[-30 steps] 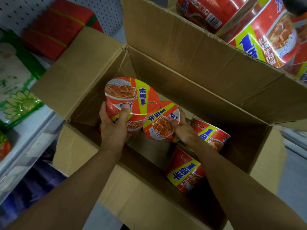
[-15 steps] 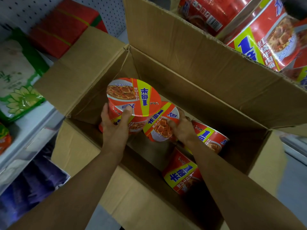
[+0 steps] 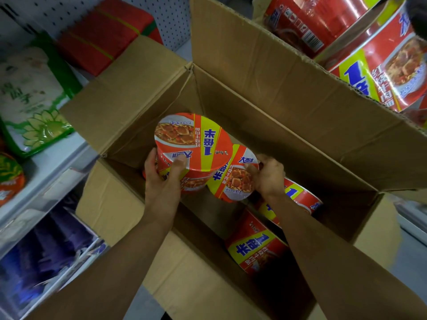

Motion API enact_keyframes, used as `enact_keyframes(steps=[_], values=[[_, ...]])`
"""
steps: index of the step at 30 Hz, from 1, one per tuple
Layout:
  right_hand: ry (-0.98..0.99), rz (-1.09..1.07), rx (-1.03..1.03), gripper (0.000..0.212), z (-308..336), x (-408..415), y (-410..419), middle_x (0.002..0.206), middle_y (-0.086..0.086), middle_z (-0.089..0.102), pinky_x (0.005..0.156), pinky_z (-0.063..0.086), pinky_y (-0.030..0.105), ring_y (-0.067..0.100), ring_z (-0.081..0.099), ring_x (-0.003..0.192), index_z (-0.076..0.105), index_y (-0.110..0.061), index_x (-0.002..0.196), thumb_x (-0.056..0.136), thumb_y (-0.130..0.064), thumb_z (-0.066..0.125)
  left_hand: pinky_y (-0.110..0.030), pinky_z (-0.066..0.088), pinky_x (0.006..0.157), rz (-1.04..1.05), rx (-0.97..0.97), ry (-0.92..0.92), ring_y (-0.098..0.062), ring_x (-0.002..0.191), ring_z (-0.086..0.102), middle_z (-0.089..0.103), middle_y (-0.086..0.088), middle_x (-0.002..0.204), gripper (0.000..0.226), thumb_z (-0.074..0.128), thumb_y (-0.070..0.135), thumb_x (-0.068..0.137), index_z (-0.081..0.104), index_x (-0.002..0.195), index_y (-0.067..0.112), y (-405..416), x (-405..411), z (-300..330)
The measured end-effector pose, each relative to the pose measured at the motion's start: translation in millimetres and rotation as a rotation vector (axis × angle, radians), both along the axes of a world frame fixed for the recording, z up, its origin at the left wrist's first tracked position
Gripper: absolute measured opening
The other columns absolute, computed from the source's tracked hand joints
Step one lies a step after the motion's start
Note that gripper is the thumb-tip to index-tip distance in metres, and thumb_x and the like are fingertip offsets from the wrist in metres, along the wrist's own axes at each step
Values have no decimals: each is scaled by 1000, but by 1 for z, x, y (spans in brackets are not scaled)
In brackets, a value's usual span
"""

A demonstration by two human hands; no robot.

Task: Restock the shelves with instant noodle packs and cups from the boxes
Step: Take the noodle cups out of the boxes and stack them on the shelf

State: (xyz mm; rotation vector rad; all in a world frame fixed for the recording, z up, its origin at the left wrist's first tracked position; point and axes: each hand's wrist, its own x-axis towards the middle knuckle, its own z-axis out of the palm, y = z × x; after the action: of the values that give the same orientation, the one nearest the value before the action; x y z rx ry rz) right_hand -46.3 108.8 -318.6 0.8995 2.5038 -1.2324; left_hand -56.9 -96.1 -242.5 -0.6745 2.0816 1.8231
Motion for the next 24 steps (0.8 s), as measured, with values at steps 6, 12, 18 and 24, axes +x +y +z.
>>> enact_keyframes(steps=[6,12,18,24], values=[[35,-16,-2,30,2,3,-4,113,6,68,81,47,24,15,64,100,61,-11,119,92,-23,61,-43,48,95,20,-20,-4,-11,113,52,47,6,137,75,62,49,81,26,145,35,0,-1,-2],[42,-60,-1,18,1,10,-5,112,9,64,77,54,31,20,64,101,46,-13,104,93,-19,59,-43,50,94,25,-2,-18,-7,108,54,47,7,134,79,62,51,76,28,145,34,-1,-2,0],[67,-31,9,17,17,15,-8,112,11,62,67,47,22,16,61,94,38,-17,99,95,-15,54,-41,51,91,74,1,-32,-2,103,55,50,12,122,71,63,47,81,31,144,34,2,0,10],[112,3,-17,16,48,22,-9,101,2,57,61,44,14,12,59,92,38,-16,97,95,-15,54,-41,51,92,111,12,-35,-4,102,57,53,14,115,68,63,44,84,32,143,32,3,3,35]])
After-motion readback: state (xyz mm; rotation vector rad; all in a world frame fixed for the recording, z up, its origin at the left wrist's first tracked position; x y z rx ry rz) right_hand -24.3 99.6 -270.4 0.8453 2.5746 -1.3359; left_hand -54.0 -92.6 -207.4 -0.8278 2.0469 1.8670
